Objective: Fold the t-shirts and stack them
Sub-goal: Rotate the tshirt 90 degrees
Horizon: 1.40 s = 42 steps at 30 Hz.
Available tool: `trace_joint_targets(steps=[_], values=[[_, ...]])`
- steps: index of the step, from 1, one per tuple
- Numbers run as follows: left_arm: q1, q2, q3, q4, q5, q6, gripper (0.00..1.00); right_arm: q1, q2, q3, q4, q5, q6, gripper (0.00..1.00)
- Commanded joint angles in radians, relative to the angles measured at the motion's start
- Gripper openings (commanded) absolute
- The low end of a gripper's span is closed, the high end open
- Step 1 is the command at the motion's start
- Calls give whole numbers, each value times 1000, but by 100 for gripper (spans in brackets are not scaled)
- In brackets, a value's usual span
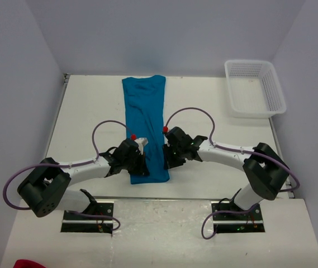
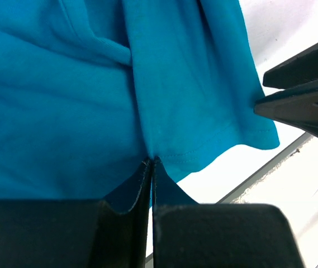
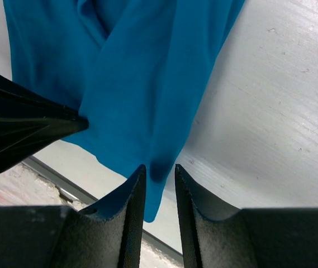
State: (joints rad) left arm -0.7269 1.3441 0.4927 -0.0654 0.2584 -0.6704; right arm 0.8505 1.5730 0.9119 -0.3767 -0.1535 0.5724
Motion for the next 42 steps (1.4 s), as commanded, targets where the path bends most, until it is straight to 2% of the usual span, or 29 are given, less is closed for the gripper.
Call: trace_joint_targets(steps=[1,3,8,14,16,18,30,42], values=[[1,-5,-14,41,21,3,0,7,15,42,16,-15,-14,28],[1,-5,-14,41,22,3,0,7,28,47,13,-17,-16,28],[1,-14,-17,41,22,3,0,7,36,44,24,-14,-16,17],[1,-42,-20,21,18,5,0,7,56,47,32,-18,-13,15],[0,-60,-20,15,18,6,0,7,56,42,36,-17,-13,11],[0,-72,-20,1,15,9,0,7,53,39,36,-11,-3,0],[0,-270,-32,-88,41,5,0,7,9,16,7,42,32,0],[-2,-373,-80,-117,96,-8,0,7,7,12,-10,66,63,0]])
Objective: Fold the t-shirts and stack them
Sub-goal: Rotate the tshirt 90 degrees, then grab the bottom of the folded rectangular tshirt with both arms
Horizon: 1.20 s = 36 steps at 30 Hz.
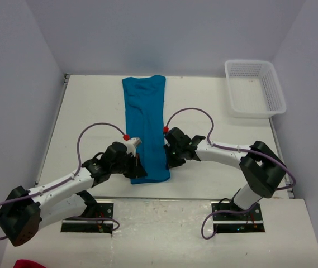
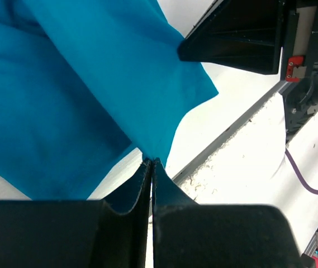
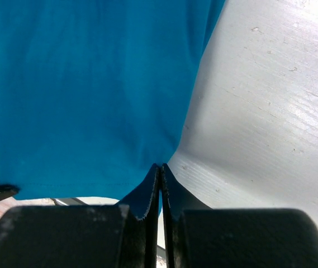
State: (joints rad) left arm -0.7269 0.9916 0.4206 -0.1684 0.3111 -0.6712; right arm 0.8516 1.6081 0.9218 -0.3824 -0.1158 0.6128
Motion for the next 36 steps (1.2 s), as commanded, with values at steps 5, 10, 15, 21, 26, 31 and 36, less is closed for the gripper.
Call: trace_joint_targets(steps=[5,10,15,21,26,31,36], values=[[-2,13,-17,-8,49,-5,0,6,-27,3,-9,27,24,0],[-2,93,-32,32,45,-8,0,7,-20,5,-1,18,24,0],[0,180,-51,63,8,-25,0,7,-19,-11,5,18,25,0],[-20,209,-75,84,-52,-59,4,7,-11,-29,10,28,34,0],[-65,185,-88,76,-92,-87,17,7,-16,-61,19,48,54,0],[-98,84,-54,-20,-193,-103,23,9,6,-89,49,42,54,0],[-126,-47,30,-280,-394,-148,28,26,-48,-141,80,61,41,30]])
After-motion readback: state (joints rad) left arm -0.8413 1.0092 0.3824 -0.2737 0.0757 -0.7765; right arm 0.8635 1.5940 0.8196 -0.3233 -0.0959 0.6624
